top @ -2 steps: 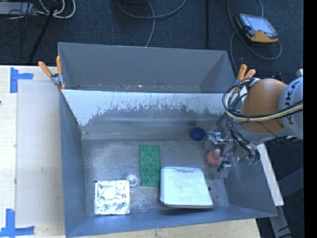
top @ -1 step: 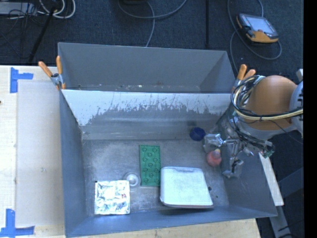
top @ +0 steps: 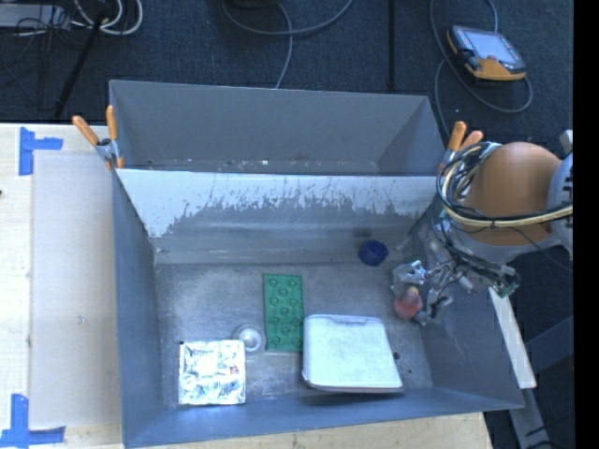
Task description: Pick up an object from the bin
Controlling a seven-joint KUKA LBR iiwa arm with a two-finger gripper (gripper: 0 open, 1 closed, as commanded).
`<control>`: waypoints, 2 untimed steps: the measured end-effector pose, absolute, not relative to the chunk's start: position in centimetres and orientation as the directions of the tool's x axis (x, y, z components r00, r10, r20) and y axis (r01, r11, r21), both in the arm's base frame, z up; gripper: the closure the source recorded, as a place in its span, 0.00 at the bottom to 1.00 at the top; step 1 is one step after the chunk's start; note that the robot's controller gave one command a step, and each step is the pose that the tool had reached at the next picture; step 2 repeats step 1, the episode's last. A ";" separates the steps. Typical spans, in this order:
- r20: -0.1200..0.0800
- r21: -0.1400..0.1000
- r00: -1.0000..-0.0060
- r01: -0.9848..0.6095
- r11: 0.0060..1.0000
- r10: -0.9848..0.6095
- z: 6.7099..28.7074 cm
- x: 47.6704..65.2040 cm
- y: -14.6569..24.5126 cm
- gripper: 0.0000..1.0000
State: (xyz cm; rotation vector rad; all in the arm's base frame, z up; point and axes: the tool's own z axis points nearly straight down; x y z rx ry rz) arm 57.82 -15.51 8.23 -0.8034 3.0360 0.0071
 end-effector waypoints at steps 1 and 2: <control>-0.008 -0.008 -0.821 -0.571 0.821 -0.571 34.9 57.4 -14.4 1.00; -0.008 -0.008 -0.821 -0.571 0.821 -0.571 34.9 57.4 -14.4 1.00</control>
Offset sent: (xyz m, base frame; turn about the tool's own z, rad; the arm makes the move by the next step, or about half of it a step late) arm -0.0059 0.0101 0.2622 -0.0924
